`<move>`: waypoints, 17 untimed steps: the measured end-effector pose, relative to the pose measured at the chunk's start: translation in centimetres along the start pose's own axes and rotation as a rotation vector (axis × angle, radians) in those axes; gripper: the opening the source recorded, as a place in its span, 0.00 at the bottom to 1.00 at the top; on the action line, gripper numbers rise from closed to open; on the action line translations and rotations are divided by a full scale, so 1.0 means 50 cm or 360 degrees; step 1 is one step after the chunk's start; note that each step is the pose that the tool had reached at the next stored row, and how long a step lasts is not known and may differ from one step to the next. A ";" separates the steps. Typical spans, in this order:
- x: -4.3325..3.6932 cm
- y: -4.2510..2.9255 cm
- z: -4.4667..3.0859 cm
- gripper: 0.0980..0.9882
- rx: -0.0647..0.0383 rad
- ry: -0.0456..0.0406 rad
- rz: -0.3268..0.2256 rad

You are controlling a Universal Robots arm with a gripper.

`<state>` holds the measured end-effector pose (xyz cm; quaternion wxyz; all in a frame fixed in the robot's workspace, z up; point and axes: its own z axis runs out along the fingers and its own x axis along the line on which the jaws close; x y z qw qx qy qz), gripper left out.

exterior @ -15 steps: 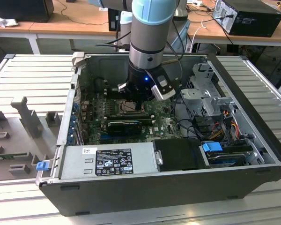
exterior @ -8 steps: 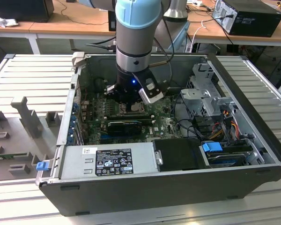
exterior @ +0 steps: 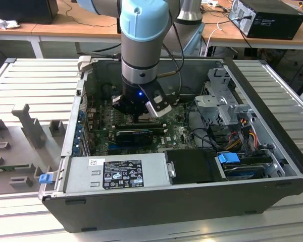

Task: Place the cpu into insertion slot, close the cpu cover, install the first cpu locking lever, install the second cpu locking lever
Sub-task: 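Install the second cpu locking lever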

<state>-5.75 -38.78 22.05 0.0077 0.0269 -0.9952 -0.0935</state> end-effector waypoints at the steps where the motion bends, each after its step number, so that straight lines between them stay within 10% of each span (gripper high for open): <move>1: 0.006 -0.003 0.000 0.01 -0.0011 -0.0001 -0.0001; 17: 0.029 -0.018 0.037 0.01 -0.0132 -0.0005 -0.0026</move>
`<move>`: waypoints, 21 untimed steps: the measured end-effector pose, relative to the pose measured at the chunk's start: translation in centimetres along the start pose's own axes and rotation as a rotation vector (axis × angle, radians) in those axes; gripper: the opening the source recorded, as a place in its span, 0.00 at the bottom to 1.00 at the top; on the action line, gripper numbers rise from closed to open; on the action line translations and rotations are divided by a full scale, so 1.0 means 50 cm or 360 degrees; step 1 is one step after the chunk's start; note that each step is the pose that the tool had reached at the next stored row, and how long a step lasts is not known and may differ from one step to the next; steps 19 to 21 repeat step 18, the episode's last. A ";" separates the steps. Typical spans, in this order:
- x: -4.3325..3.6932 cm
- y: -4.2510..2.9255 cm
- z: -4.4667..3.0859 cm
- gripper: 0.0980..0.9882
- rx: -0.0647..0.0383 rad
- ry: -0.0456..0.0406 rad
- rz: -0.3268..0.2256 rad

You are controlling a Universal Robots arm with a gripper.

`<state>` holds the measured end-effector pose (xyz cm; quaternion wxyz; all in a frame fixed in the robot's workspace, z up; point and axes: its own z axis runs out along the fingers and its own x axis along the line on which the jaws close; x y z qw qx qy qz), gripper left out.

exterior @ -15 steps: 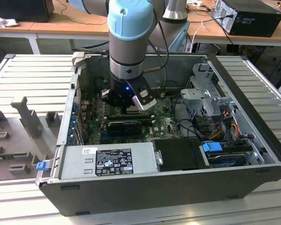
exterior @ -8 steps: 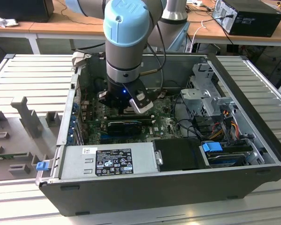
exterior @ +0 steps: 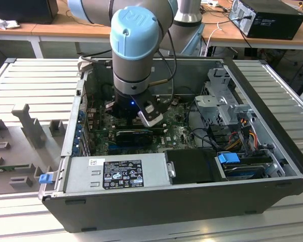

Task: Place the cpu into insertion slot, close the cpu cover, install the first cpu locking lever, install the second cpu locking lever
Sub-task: 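Install the second cpu locking lever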

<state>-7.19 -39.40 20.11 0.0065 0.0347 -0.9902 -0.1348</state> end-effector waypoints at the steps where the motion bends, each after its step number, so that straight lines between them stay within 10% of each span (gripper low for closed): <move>1: 0.002 0.000 0.001 0.01 -0.0007 -0.0001 0.0000; 7: 0.004 0.000 0.010 0.01 -0.0027 -0.0003 -0.0001; 14: 0.005 0.012 -0.031 0.01 -0.0028 -0.0003 -0.0001; 21: 0.005 0.013 -0.034 0.01 -0.0027 -0.0003 -0.0001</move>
